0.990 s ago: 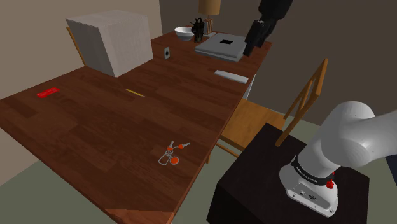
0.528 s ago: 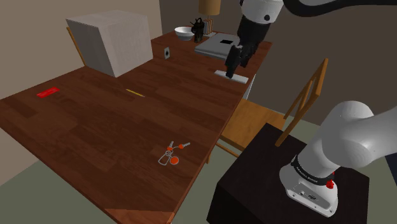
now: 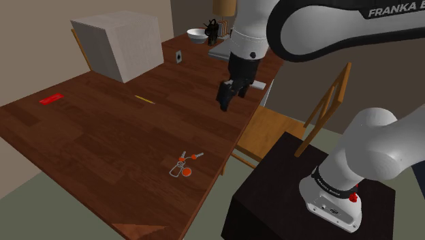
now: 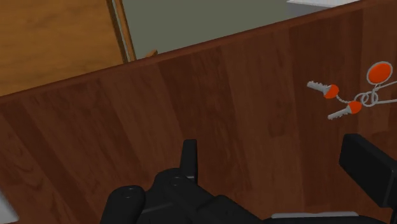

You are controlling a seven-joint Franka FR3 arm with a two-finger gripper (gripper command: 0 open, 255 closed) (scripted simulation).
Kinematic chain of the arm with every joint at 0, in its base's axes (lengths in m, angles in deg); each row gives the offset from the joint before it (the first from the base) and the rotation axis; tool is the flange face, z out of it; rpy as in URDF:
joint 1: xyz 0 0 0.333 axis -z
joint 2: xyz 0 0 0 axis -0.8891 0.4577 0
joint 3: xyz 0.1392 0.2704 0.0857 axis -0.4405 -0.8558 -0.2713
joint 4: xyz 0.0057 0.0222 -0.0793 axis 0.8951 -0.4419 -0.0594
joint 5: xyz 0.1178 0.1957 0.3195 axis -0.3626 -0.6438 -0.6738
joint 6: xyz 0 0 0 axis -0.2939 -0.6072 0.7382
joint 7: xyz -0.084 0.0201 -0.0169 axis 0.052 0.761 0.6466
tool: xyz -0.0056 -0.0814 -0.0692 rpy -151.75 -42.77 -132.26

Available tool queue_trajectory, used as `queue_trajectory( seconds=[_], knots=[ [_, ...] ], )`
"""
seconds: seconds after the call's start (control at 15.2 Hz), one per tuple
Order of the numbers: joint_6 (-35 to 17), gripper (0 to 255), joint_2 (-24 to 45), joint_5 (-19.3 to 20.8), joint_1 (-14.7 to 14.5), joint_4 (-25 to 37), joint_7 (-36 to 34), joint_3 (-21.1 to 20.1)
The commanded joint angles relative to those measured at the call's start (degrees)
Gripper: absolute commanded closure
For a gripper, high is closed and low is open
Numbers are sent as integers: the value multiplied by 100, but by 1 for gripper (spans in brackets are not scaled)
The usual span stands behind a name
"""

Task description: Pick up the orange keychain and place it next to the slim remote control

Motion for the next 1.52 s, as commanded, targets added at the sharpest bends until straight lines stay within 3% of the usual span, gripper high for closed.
queue_trajectory(
  seconds=[0.0,0.53,0.99,1.45],
  knots=[
    [-216,0,274,-79,-41,6,-281,-255],
    [-994,0,1632,-46,-58,342,-1388,-1201],
    [-1561,0,3204,644,-55,974,-2649,-1919],
    [-2068,0,3771,1070,-120,886,-3041,-1962]
  ],
)
